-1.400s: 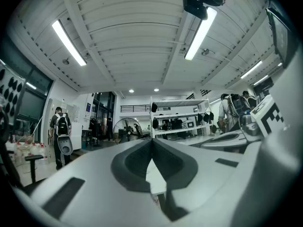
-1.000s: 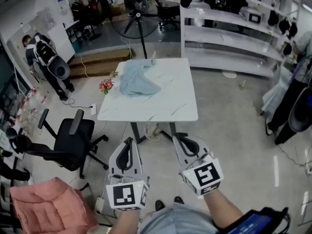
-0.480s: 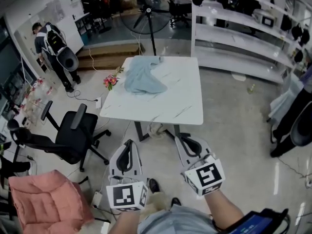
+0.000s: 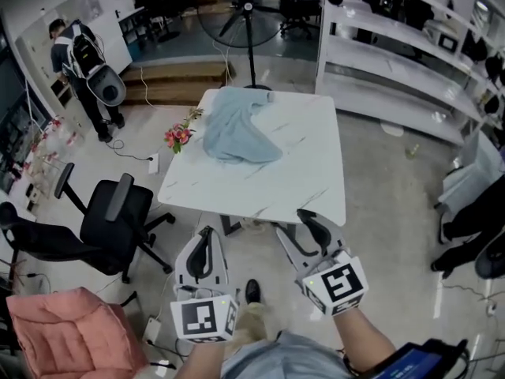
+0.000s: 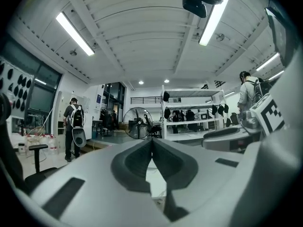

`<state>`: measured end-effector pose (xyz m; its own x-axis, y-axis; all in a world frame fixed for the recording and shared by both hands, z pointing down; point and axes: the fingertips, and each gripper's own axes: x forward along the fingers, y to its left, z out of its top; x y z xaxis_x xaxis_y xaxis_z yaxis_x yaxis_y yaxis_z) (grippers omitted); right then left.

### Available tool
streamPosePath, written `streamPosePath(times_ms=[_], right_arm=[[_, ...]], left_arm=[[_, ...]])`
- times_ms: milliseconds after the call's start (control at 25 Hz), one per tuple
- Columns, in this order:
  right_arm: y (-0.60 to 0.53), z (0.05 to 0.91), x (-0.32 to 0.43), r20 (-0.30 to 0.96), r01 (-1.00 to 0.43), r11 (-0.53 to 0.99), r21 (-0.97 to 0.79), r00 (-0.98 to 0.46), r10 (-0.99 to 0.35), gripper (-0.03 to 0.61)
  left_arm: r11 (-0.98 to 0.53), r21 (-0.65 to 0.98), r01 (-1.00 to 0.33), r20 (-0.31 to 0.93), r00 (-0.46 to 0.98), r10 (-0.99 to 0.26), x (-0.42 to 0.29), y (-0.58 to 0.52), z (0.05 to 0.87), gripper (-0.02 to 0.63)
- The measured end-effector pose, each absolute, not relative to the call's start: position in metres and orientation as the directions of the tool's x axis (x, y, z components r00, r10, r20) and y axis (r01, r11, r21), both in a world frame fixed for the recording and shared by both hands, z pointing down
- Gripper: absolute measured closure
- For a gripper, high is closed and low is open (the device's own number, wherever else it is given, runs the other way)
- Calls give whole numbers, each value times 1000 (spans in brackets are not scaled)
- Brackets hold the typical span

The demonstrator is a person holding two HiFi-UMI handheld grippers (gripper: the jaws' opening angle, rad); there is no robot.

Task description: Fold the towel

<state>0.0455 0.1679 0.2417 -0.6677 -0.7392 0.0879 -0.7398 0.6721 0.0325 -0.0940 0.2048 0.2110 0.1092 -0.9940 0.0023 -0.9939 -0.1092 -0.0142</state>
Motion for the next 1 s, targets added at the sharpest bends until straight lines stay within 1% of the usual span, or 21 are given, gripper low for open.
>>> streamPosePath(times_ms=[160, 280, 320, 400, 480, 640, 760, 1000], right_arm=[[108, 250, 22, 110, -756, 653, 38, -647, -755, 385], [66, 248, 4, 123, -766, 641, 43, -633, -764, 385], [54, 247, -2, 129, -769, 637, 44, -628, -767, 385], [29, 241, -12, 129, -776, 628, 52, -619, -775, 385], [7, 232, -20, 116, -784, 617, 66, -608, -785, 387], [-23, 215, -27, 78, -797, 595, 99, -590, -803, 390], [-38, 207, -27, 54, -807, 578, 123, -576, -816, 391], [-66, 214, -16, 79, -815, 563, 134, -558, -826, 396]], left_arm=[[-120, -12, -993, 23, 119, -993, -127, 149, 221, 606], [-154, -12, -988, 37, 153, -987, -148, 109, 222, 601], [-169, -14, -986, 32, 168, -985, -154, 96, 219, 578], [-196, -15, -980, 6, 196, -981, -163, 70, 210, 499], [-215, -13, -977, -21, 215, -976, -172, 49, 199, 460], [-228, -2, -974, -33, 228, -973, -184, 22, 192, 456], [-238, -27, -971, -56, 239, -969, -188, 7, 185, 456], [-250, -47, -967, -55, 253, -966, -181, -23, 191, 456]])
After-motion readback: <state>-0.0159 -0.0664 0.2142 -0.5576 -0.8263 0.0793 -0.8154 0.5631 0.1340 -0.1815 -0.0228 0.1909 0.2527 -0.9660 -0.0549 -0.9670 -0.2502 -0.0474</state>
